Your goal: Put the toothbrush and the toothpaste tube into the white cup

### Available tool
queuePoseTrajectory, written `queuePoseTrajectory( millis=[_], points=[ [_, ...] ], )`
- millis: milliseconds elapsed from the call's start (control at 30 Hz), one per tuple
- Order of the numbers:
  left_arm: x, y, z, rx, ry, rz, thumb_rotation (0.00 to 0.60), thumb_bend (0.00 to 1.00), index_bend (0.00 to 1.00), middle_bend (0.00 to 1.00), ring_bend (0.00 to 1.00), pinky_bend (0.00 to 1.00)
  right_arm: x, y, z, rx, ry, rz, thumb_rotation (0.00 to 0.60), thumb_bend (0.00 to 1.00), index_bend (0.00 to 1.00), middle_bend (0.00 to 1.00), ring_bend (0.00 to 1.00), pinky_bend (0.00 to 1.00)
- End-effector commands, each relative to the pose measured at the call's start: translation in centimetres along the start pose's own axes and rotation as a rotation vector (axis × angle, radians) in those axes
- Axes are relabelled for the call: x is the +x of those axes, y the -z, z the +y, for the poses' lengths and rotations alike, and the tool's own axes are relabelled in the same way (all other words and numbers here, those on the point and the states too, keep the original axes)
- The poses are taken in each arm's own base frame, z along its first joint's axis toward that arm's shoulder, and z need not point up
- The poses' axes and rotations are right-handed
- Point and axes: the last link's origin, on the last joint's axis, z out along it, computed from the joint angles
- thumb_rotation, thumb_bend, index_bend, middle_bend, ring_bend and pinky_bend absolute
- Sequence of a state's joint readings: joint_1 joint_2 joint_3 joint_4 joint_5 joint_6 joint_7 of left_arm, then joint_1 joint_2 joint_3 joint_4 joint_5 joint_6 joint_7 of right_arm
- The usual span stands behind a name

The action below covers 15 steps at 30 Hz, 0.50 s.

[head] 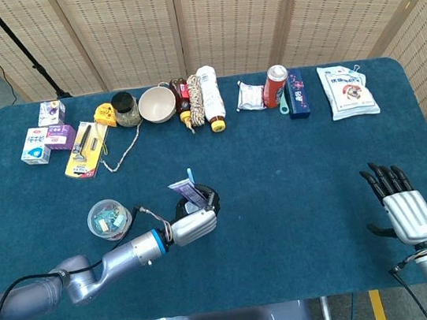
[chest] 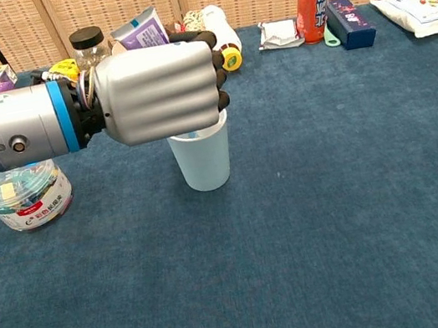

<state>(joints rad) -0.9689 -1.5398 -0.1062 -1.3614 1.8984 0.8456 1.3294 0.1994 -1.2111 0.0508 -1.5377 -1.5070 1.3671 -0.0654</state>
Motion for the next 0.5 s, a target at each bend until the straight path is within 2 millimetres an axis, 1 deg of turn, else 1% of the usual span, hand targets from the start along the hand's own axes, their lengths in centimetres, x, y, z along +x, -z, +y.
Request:
queuePoseTrajectory(
  millis=[33,267,333,500],
  points=[
    [0.33,-0.62,0.64,-0.017,-0.017,0.014,0.6,0.39,0.55,0.5,0.46,0.54,-0.01,-0.05,0.04,-0.001,-0.001,-0.002,0.6,0.0,0.0,0.0,0.0,0.0],
    [0.46,-0.72,0.83,-0.005,-0.011,0.009,0.6,0.39,0.47,0.43,0.41,0.54,0.0,-0.07,0.08,0.001,-0.005,-0.007,0.6,0.0,0.0,0.0,0.0,0.0],
    [0.48,-0.54,0.87,-0.006,-0.012,0.008,0.6,0.39,0.48,0.43,0.41,0.54,-0.01,-0.06,0.06,0.002,-0.005,-0.007,0.6,0.0,0.0,0.0,0.0,0.0],
    [0.17,0.08,1.1,-0.019,-0.03,-0.004,0.6,0.39,0.53,0.43,0.41,0.54,-0.12,-0.07,0.01,0.004,-0.006,-0.014,0.6,0.0,0.0,0.0,0.0,0.0]
  ],
)
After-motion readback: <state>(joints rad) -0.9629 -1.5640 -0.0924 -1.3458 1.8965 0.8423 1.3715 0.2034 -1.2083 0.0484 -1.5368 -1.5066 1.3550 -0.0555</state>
